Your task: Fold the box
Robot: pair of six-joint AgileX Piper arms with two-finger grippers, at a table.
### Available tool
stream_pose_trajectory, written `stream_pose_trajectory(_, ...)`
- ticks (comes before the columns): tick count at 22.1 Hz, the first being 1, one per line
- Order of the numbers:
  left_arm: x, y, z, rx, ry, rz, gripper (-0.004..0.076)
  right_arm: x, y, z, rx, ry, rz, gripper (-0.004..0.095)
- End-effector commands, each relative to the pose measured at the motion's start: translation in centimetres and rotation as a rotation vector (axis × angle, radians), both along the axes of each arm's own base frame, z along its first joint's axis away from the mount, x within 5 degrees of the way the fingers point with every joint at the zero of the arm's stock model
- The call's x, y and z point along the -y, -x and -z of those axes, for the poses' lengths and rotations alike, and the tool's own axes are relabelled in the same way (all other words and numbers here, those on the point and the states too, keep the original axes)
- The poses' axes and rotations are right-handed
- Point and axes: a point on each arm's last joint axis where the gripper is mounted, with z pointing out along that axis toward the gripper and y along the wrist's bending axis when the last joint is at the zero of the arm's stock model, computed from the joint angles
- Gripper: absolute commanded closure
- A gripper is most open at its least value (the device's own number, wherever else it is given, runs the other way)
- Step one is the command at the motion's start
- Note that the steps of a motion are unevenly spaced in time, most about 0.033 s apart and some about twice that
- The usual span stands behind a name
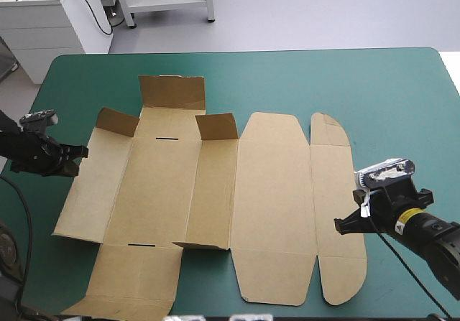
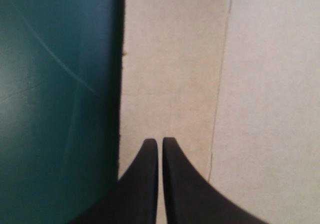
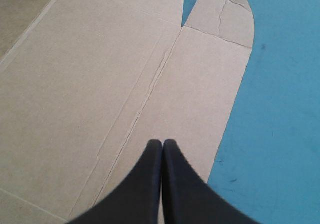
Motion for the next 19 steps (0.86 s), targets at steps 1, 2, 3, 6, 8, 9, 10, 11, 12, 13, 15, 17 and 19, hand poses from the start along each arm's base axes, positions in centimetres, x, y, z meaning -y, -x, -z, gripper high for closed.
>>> stream_pose_trajectory(1, -0.7, 0.9, -1.6, 0.0, 0.029, -0.028, 0.0706, 0.6, 0.9, -1.2, 0.071, -0.023, 0.015, 0.0929)
stream_pose_trajectory(2, -1.2, 1.1, -1.6, 0.0, 0.017, -0.042, 0.0706, 0.7, 1.2, -1.1, 0.061, -0.027, 0.022, 0.0929)
stream_pose_trajectory(3, -1.7, 1.4, -1.7, 0.001, 0.014, -0.059, 0.0706, 0.9, 1.5, -1.0, 0.059, -0.035, 0.028, 0.0929)
stream_pose_trajectory(6, -2.8, 1.8, -1.8, 0.008, 0.027, -0.102, 0.0706, 1.1, 2.0, -0.6, 0.057, -0.059, 0.045, 0.0929)
stream_pose_trajectory(8, -2.7, 1.8, -1.8, 0.011, 0.031, -0.101, 0.0706, 1.1, 2.1, -0.2, 0.06, -0.058, 0.046, 0.0929)
stream_pose_trajectory(9, -2.7, 1.8, -1.8, 0.011, 0.03, -0.099, 0.0706, 1.1, 2.1, -0.2, 0.059, -0.054, 0.044, 0.0929)
stream_pose_trajectory(10, -2.7, 1.8, -1.8, 0.011, 0.025, -0.097, 0.0706, 1.1, 2.1, -0.2, 0.061, -0.055, 0.043, 0.0929)
stream_pose_trajectory(11, -2.7, 1.8, -1.8, 0.011, 0.025, -0.097, 0.0698, 1.1, 2.1, -0.2, 0.061, -0.054, 0.043, 0.0929)
stream_pose_trajectory(12, -2.7, 1.8, -1.7, 0.011, 0.03, -0.098, 0.0685, 1.1, 2.1, -0.2, 0.06, -0.051, 0.044, 0.0929)
stream_pose_trajectory(13, -2.5, 1.6, -1.7, 0.019, 0.034, -0.097, 0.0621, 1.3, 2.1, -0.2, 0.061, -0.027, 0.042, 0.0929)
stream_pose_trajectory(15, -2.0, 1.3, -1.3, 0.023, 0.018, -0.084, 0.0477, 1.4, 2.2, 0.0, 0.044, -0.005, 0.047, 0.0929)
stream_pose_trajectory(17, -1.6, 1.0, 0.2, -0.012, 0.01, -0.073, 0.0204, 1.4, 2.2, 0.1, 0.033, -0.002, 0.048, 0.0929)
stream_pose_trajectory(19, -1.3, 0.9, 0.8, -0.036, 0.005, -0.056, 0.0106, 1.4, 2.2, 0.1, 0.036, -0.006, 0.047, 0.0929)
